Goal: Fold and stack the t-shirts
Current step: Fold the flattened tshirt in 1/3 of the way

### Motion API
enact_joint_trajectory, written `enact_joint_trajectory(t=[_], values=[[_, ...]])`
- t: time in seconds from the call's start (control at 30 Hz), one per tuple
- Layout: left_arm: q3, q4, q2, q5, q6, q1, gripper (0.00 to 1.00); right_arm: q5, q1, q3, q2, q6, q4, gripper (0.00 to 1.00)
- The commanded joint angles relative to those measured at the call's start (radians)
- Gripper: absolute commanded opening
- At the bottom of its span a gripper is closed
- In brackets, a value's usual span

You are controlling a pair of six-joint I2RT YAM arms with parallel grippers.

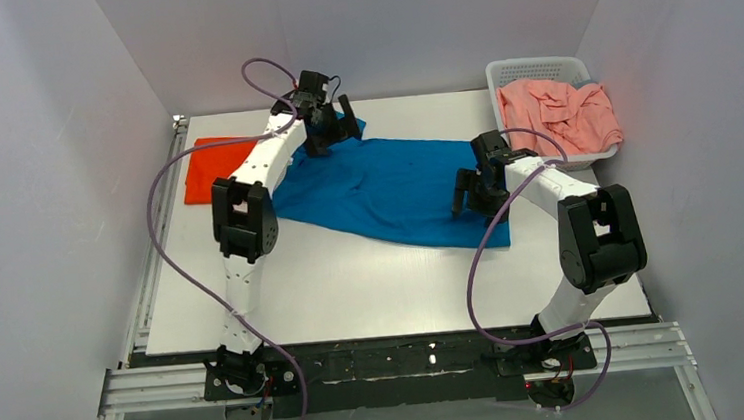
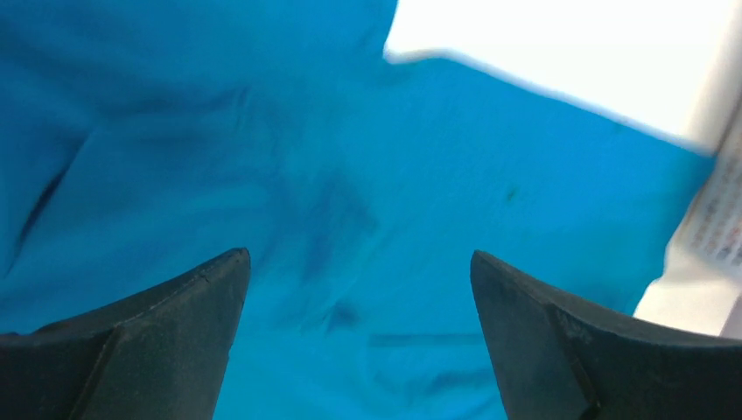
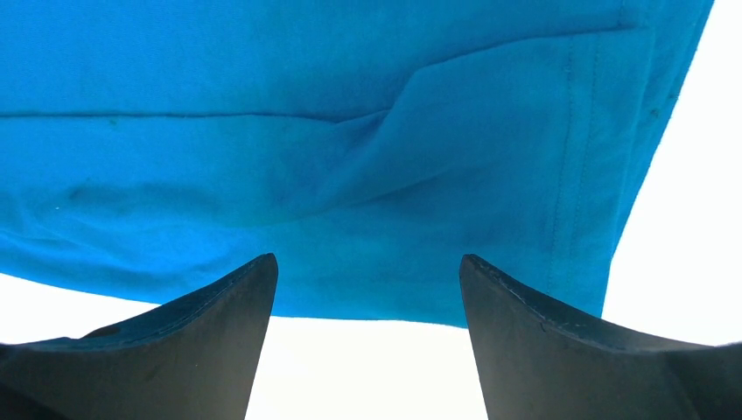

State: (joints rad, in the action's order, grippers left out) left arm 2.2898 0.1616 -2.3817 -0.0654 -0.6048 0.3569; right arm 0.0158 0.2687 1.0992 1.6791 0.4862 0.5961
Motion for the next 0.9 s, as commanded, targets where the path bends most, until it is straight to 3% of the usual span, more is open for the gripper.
enact_joint_trajectory(t=[0.0, 0.13, 0.37, 0.5, 0.77, 0.87], values=[[-0.356, -0.026, 0.279, 0.041, 0.077, -0.049, 0.98, 0.002, -0.003, 0.001, -0.055, 0.010, -0.016, 0.85], [-0.603, -0.151, 0.324, -0.066, 0.000, -0.115, 0.98, -0.008, -0.003, -0.001, -0.040, 0.025, -0.039, 0.85], [-0.591, -0.083, 0.195, -0.108, -0.034, -0.159, 0.98, -0.080, -0.003, 0.007, 0.011, 0.053, -0.083, 0.85], [-0.659, -0.052, 0.198, -0.078, -0.054, -0.170, 0.98, -0.097, -0.003, -0.024, 0.031, 0.068, -0.093, 0.85], [-1.028, 0.035, 0.456, -0.017, -0.088, -0.180, 0.98, -0.136, -0.006, -0.182, -0.068, 0.088, -0.057, 0.85], [-1.185, 0.052, 0.582, -0.015, -0.115, -0.178, 0.98, -0.217, -0.005, -0.257, -0.121, 0.082, -0.028, 0.85]])
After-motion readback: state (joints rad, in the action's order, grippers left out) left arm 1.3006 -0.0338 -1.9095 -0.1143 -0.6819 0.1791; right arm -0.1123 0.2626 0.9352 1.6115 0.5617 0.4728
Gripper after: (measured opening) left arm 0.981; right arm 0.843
